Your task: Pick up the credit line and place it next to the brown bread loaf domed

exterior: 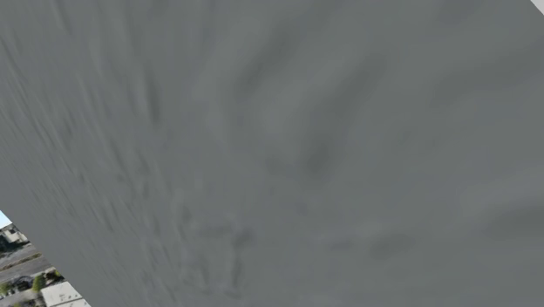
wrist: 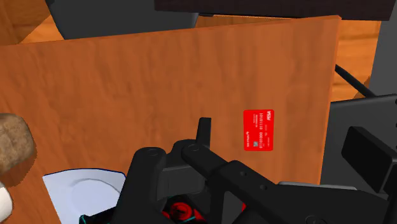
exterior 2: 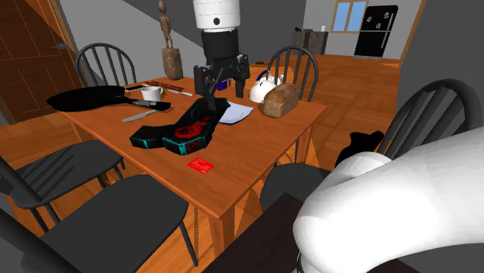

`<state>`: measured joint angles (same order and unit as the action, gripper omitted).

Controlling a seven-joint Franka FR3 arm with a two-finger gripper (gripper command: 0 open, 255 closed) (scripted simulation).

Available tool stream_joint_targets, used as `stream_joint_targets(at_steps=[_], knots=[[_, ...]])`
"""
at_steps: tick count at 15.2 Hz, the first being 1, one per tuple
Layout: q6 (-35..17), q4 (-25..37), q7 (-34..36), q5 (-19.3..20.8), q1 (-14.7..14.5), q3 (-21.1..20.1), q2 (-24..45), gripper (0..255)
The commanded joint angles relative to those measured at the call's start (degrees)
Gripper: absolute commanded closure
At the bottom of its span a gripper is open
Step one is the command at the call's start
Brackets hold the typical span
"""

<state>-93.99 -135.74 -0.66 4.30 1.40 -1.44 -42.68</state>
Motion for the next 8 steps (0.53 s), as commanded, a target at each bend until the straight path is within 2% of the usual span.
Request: stream_joint_targets(at_steps=[1, 8], knots=[[0.00, 0.00, 0.00, 0.00, 0.00, 0.00, 0.00, 0], [-0.64, 7.46, -1.81, -0.40, -0.60, 0.04, 21.17, 0]])
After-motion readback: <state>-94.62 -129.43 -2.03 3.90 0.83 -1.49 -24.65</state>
